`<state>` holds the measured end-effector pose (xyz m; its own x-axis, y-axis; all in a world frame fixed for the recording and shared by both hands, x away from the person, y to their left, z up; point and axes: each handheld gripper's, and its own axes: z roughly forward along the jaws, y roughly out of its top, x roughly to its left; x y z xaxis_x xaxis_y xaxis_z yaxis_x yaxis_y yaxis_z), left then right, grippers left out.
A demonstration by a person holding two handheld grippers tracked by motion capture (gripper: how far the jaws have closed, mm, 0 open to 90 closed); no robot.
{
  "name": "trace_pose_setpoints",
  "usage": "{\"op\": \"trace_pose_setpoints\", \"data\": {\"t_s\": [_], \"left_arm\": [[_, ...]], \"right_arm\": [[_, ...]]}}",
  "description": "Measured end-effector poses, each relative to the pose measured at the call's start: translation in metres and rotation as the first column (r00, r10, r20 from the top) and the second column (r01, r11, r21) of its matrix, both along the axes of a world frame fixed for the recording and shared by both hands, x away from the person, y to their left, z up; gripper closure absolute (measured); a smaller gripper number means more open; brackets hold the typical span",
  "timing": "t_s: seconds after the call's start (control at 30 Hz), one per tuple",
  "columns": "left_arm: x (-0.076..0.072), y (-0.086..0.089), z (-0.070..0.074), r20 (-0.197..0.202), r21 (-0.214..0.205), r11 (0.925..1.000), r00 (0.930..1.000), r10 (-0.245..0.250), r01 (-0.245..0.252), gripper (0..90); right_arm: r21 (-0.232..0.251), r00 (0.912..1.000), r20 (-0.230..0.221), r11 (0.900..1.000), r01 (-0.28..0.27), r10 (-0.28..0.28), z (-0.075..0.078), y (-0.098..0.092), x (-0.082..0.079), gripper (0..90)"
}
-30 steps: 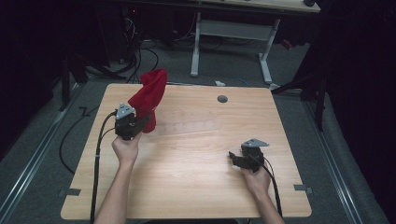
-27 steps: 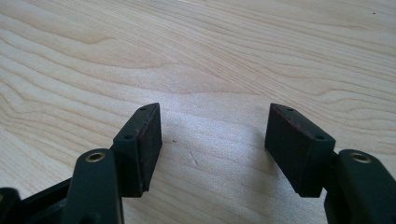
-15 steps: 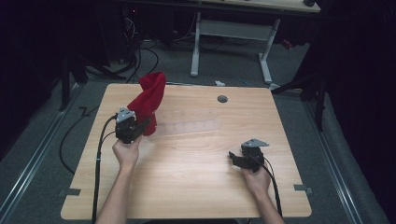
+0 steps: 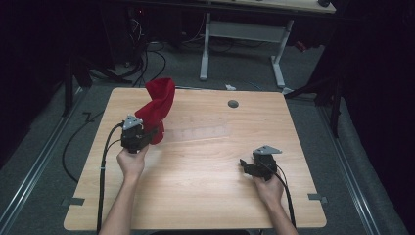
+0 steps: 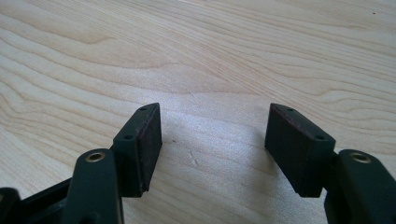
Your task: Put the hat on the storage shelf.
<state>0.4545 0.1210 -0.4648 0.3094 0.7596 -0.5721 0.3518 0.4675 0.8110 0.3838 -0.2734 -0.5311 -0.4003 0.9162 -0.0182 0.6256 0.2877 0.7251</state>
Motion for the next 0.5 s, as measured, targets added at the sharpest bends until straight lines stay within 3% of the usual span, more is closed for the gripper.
{"op": "trace_pose_setpoints", "data": {"t_s": [0.2, 0.5], "left_arm": [[-0.004, 0.002, -0.002, -0.01, 0.004, 1.0, 0.9999, -0.003, 0.003, 80.2], [-0.012, 0.008, 0.006, 0.001, 0.004, 0.9999, 0.9999, 0.011, -0.011, 50.6]], "right_arm": [[0.0, 1.0, 0.0, 1.0, 0.0, 0.0, 0.0, 0.0, 0.0, 36.6], [0.0, 1.0, 0.0, 1.0, 0.0, 0.0, 0.0, 0.0, 0.0, 36.6]]}}
